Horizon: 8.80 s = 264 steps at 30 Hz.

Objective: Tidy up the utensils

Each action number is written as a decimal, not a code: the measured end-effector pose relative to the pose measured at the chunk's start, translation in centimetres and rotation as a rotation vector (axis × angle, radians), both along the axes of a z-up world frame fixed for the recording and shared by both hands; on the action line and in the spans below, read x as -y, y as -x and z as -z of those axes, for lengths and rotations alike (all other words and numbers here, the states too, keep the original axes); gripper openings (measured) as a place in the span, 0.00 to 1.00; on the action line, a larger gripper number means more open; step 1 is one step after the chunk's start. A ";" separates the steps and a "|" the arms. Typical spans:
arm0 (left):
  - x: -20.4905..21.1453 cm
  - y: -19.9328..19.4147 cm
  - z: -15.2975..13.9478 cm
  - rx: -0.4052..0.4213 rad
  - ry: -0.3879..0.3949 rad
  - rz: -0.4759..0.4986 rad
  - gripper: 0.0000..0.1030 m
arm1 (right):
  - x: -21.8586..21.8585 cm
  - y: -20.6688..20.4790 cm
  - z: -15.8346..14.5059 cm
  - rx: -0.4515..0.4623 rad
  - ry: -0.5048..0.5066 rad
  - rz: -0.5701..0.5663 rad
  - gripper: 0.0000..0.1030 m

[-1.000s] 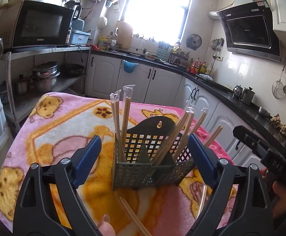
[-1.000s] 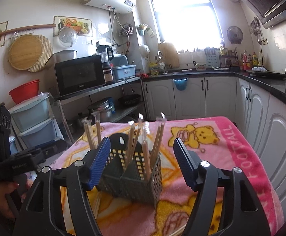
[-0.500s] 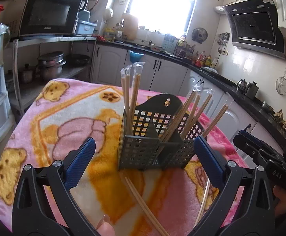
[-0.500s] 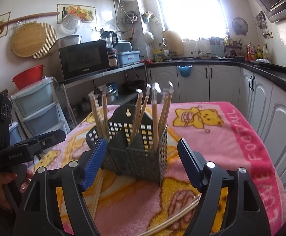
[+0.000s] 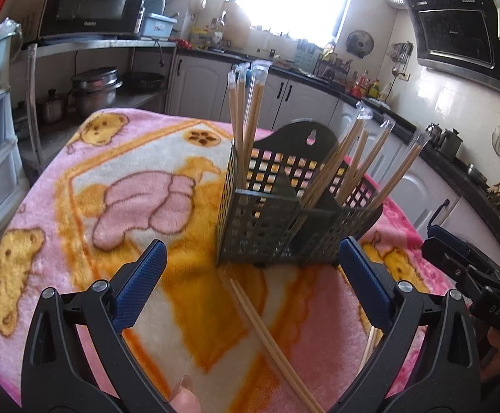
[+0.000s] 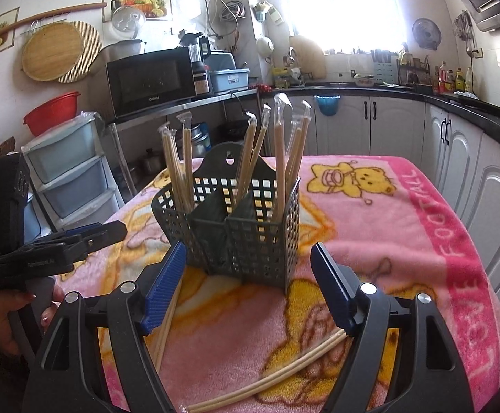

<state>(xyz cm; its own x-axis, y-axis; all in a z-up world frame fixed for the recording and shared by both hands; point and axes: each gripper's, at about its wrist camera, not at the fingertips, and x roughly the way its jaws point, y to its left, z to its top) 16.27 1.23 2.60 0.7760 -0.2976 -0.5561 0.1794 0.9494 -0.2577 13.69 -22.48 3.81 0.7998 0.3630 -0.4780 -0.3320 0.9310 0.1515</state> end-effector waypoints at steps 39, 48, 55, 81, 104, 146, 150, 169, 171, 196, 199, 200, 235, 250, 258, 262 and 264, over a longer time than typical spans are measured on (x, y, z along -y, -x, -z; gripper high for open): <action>2.1 -6.5 8.7 -0.315 0.004 0.001 0.65 | 7.2 -5.5 8.7 -0.377 0.020 0.190 0.70; 1.3 -7.0 8.9 -0.307 -0.062 -0.059 0.29 | 7.9 -7.7 10.2 -0.423 0.030 0.218 0.43; 0.4 -7.1 9.0 -0.309 -0.042 -0.075 0.16 | 8.3 -7.4 10.2 -0.411 0.026 0.193 0.11; -3.2 -0.1 -0.4 -0.048 0.127 0.021 0.03 | -0.7 -0.8 -2.7 -0.048 -0.024 -0.192 0.05; -0.2 2.2 -10.1 0.189 0.127 0.132 0.02 | -2.4 2.0 -8.9 0.159 -0.020 -0.241 0.05; 2.0 -6.0 -16.3 0.394 0.156 0.079 0.02 | 1.2 -6.5 -15.9 0.397 -0.092 -0.021 0.05; 2.4 -7.2 -14.5 0.364 0.152 0.079 0.02 | 1.0 -7.5 -14.3 0.371 -0.094 -0.024 0.05; 4.2 -8.1 -8.2 0.226 0.064 0.105 0.03 | -1.8 -8.8 -8.3 0.230 -0.024 -0.021 0.29; 4.2 -7.9 -7.9 0.211 0.059 0.103 0.03 | -1.7 -8.6 -8.1 0.220 -0.014 -0.013 0.30; 1.0 -2.4 -6.5 0.118 0.041 0.081 0.90 | 0.3 -3.2 -6.2 0.151 0.027 0.029 0.74; 0.8 -1.5 -6.1 0.112 0.039 0.072 0.90 | 0.0 -2.4 -5.9 0.150 0.032 0.028 0.79; 0.7 -1.2 -5.9 0.110 0.040 0.069 0.90 | -0.1 -2.3 -5.8 0.149 0.034 0.027 0.80; 1.7 5.8 0.8 0.110 -0.057 -0.024 0.90 | 0.2 4.4 2.4 0.057 0.021 0.051 0.92; 2.1 8.5 1.2 0.247 -0.045 -0.062 0.90 | 0.1 7.6 2.7 0.239 0.005 0.088 0.94; 1.9 9.4 1.3 0.335 -0.063 -0.103 0.90 | 0.2 9.4 2.8 0.375 0.012 0.147 0.94; 2.1 9.8 1.6 0.371 -0.085 -0.120 0.90 | 0.5 9.8 2.9 0.405 -0.001 0.172 0.94; 2.1 9.8 1.7 0.379 -0.094 -0.131 0.90 | 0.5 9.8 3.0 0.405 -0.007 0.185 0.94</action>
